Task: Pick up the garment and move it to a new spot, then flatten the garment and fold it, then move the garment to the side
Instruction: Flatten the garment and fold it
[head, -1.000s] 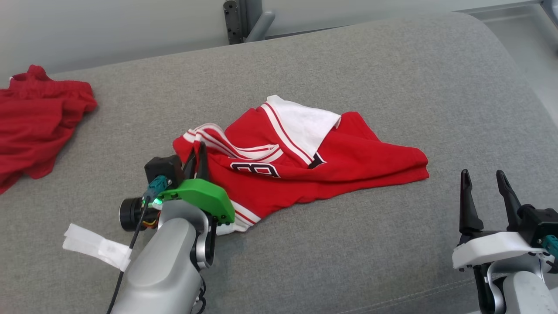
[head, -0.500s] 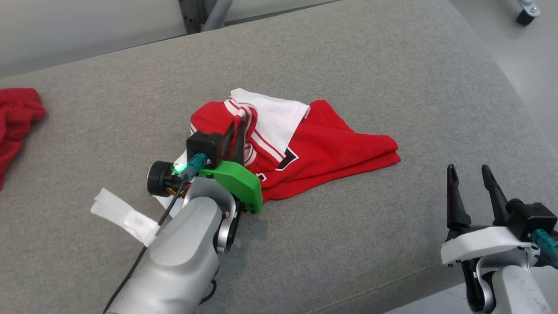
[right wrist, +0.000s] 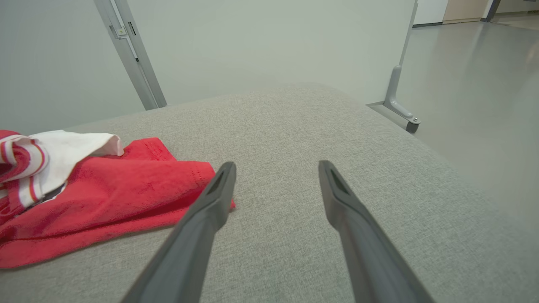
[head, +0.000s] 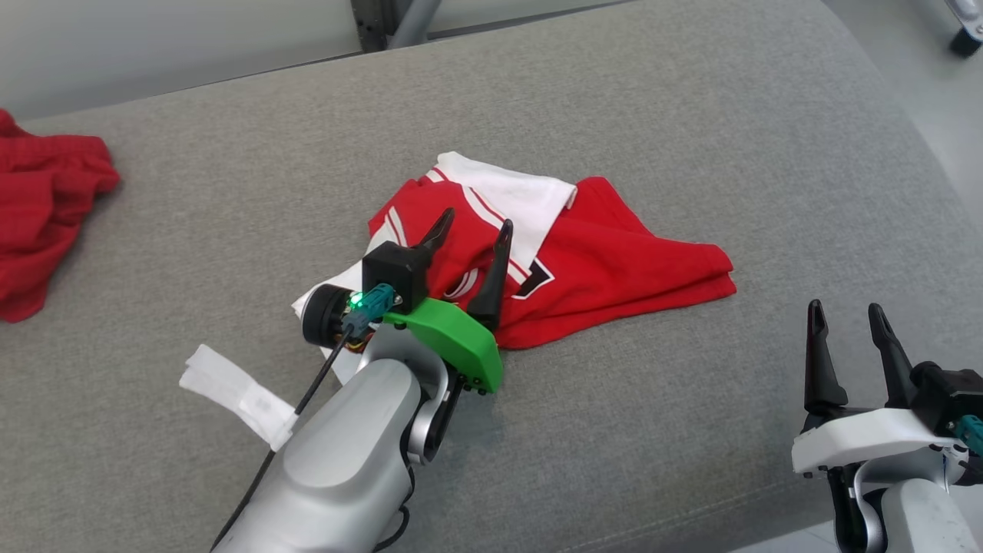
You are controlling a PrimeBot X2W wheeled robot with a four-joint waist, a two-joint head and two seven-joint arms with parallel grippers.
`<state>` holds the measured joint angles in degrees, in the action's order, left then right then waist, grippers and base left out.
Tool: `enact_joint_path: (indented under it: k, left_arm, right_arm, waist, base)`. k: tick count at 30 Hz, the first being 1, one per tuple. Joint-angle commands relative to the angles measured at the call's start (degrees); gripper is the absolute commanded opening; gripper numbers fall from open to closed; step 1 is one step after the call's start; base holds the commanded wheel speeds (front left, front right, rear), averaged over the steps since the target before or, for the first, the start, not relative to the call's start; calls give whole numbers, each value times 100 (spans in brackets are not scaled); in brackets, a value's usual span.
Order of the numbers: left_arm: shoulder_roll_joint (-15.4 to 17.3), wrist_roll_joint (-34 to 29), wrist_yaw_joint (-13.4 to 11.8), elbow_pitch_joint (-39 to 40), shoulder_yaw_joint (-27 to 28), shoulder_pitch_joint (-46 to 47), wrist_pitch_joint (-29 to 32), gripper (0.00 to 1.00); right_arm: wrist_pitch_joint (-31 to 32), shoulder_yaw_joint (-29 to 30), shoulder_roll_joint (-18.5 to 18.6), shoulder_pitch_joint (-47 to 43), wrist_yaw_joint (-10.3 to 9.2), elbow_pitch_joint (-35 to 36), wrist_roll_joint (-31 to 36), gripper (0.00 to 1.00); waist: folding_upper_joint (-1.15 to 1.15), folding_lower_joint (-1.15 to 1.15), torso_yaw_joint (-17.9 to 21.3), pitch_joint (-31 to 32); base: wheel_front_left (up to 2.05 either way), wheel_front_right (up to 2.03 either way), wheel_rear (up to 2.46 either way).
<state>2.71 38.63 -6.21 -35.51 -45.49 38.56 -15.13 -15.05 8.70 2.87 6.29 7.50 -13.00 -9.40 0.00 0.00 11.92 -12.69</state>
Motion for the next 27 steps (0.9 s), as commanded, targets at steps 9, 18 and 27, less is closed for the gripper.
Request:
enact_joint_path:
  k: [9, 18, 27]
  left_arm:
    - [107, -235, 15, -987, 883, -507, -5, 100]
    - [104, -164, 31, -2245, 1030, -134, -5, 100]
    - [64, -88, 198, -3193, 938, 55, 234, 0]
  right_arm:
    - [-16, -67, 7, -221, -2, -21, -56, 100]
    - [-16, -178, 9, -208, -2, 12, -6, 100]
    - [-16, -68, 7, -290, -2, 48, -17, 100]
  waist:
    - [0, 0, -557, 385]
    - [0, 0, -227, 260]
    - [0, 0, -39, 238]
  base:
    - [0, 0, 0]
    - [0, 0, 0]
    - [0, 0, 0]
